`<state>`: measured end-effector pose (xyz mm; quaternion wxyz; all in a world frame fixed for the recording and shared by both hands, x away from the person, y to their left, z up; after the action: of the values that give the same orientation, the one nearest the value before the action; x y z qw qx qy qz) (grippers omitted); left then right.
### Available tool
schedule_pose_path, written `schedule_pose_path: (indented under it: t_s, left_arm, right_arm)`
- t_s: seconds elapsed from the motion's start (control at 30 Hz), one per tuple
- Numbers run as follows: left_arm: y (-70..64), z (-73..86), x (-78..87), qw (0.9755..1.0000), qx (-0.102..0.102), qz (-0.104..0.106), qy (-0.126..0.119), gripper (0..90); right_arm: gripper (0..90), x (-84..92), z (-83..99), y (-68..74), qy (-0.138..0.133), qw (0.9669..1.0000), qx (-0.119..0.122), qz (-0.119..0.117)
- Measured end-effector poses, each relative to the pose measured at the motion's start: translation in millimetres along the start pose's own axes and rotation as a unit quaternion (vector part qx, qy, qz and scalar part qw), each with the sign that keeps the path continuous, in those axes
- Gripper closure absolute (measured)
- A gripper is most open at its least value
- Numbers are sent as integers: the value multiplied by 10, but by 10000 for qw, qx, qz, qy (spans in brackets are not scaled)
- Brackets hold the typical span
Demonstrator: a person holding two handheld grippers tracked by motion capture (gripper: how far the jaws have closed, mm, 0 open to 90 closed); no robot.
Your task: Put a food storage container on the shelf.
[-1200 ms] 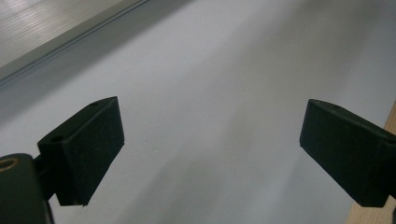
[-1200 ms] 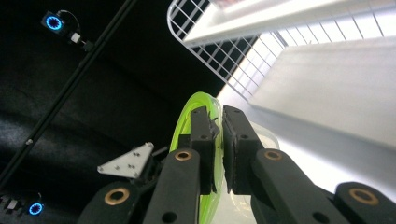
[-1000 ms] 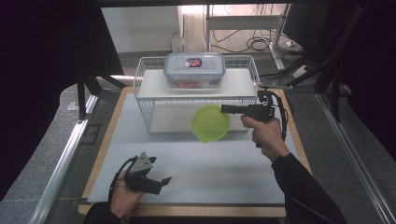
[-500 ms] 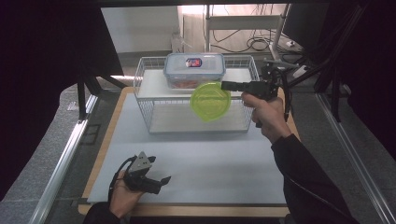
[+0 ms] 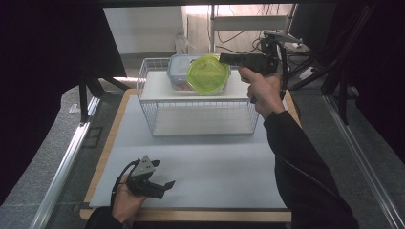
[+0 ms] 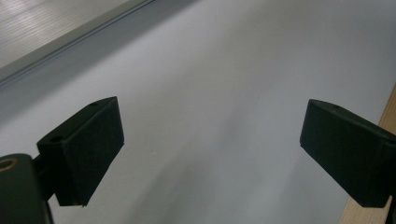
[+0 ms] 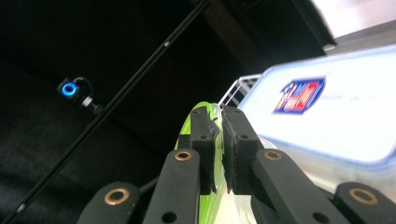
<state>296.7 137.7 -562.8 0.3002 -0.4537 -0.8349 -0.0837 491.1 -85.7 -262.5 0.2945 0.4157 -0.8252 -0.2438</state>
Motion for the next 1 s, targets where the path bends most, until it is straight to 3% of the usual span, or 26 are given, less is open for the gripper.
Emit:
schedule_pose_path:
  t_s: [0.37, 0.6, 0.77, 1.0]
  left_arm:
    - [3, 2, 8, 10000, -12, 27, -3, 60]
    - [-4, 1, 8, 10000, -18, 60, -11, 61]
    - [-10, 1, 2, 10000, -23, 81, 1, 61]
    - [-17, 4, -11, 10000, -36, 92, 14, 61]
  right_arm:
    - [837, -370, -311, -156, -420, 9984, -238, 299]
    - [834, -493, -443, -285, -616, 9960, -361, 546]
    - [818, -517, -469, -388, -777, 9935, -317, 766]
    - [768, -523, -459, -499, -751, 9884, 64, 1318]
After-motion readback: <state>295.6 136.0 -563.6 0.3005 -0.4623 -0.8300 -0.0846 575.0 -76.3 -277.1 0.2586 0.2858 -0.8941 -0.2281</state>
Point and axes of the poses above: each handheld gripper's, and its own axes: x roughly backward along the jaws, z roughly out of its underside, y roughly to its left, the point moved 8 cm from there along -x, roughly forward along the jaws, and after that the axes turned 9 degrees about z, right-handed, at the moved point
